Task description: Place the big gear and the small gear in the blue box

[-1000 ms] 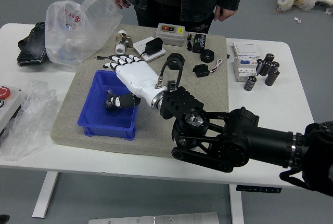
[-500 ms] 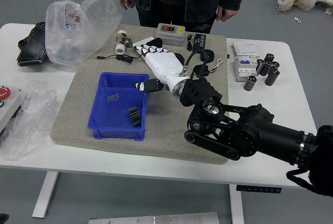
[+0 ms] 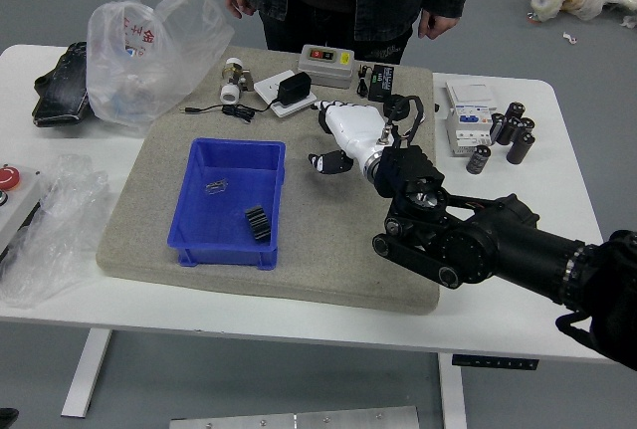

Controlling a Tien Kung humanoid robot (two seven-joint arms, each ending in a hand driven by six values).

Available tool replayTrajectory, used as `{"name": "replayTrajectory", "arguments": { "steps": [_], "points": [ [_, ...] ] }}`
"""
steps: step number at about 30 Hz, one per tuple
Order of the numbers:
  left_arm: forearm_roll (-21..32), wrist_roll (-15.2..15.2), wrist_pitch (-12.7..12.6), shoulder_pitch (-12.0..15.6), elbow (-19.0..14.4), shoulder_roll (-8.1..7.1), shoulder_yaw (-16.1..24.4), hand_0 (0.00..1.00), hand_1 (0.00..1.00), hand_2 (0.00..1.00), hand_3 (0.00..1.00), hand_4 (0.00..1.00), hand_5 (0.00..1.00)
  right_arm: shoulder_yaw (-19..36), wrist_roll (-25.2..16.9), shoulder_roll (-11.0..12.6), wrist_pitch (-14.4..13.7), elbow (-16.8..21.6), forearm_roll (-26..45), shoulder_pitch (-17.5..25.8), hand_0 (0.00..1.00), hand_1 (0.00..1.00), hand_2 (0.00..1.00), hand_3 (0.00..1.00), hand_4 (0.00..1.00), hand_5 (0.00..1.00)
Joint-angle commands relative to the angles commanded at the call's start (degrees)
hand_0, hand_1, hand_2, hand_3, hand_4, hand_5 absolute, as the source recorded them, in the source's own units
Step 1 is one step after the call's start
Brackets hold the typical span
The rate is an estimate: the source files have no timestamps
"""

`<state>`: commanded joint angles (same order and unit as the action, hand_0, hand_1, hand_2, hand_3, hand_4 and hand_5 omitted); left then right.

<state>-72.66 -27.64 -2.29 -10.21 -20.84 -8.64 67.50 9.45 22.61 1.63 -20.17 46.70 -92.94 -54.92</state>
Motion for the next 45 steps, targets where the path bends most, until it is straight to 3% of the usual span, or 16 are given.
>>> {"name": "replayTrajectory", "arguments": {
  "steps": [12,13,19,20,24,26,32,42,43,45],
  "points": [
    [0.93,0.3,-0.28,0.31,0.08,-0.48,-0.6,0.642,0.62,0.581,0.696,0.724,0.46,-8.52,0.62,-1.63,2.22,-4.14,1.54,-2.12,0.731,0.825,0.869,0.874,0.714,0.251],
    [1.11,0.46,-0.32,0.31,0.12,-0.48,-0.77,0.64,0.62,0.579,0.69,0.721,0.46,-8.4,0.63,-1.63,2.8,-4.56,1.64,-2.11,0.731,0.816,0.831,0.748,0.576,0.141],
    [1.55,0.98,-0.39,0.33,0.26,-0.42,-1.2,0.64,0.62,0.579,0.69,0.721,0.46,-7.8,0.58,-1.63,4.26,-5.98,2.63,-1.89,0.731,0.816,0.831,0.748,0.576,0.141],
    [1.62,1.03,-0.42,0.34,0.27,-0.42,-1.24,0.64,0.619,0.579,0.686,0.719,0.459,-8.02,0.56,-1.63,3.94,-6.11,3.21,-1.81,0.726,0.786,0.778,0.603,0.469,0.136],
    [1.95,1.21,-0.52,0.39,0.3,-0.45,-1.43,0.64,0.619,0.579,0.686,0.719,0.459,-8.83,0.45,-1.63,2.64,-6.45,5.24,-1.51,0.726,0.786,0.778,0.603,0.469,0.136],
    [2.19,1.36,-0.61,0.37,0.35,-0.47,-1.59,0.64,0.619,0.578,0.685,0.717,0.461,-8.76,0.39,-1.63,2.74,-6.54,5.52,-1.38,0.725,0.776,0.762,0.565,0.497,0.084],
    [2.62,1.66,-0.78,0.38,0.44,-0.42,-1.87,0.639,0.619,0.576,0.687,0.717,0.462,-8.09,0.3,-1.63,3.53,-6.47,5.34,-0.9,0.724,0.777,0.757,0.557,0.507,0.053],
    [2.27,1.47,-0.75,0.52,0.36,-0.23,-1.58,0.639,0.619,0.574,0.686,0.716,0.464,-7.87,0.61,-1.59,2.23,-6.06,5.65,-1.33,0.725,0.781,0.757,0.558,0.509,0.042],
    [2.17,1.39,-0.73,0.55,0.34,-0.24,-1.49,0.639,0.618,0.572,0.686,0.716,0.465,-7.22,0.68,-1.46,2.37,-6.09,5.53,-1.46,0.73,0.813,0.871,0.857,0.489,0.108],
    [2.01,1.26,-0.72,0.6,0.3,-0.25,-1.33,0.639,0.618,0.572,0.686,0.716,0.465,-6.17,0.77,-1.22,2.58,-6.09,5.22,-1.65,0.73,0.813,0.871,0.857,0.489,0.108]
  ]
}}
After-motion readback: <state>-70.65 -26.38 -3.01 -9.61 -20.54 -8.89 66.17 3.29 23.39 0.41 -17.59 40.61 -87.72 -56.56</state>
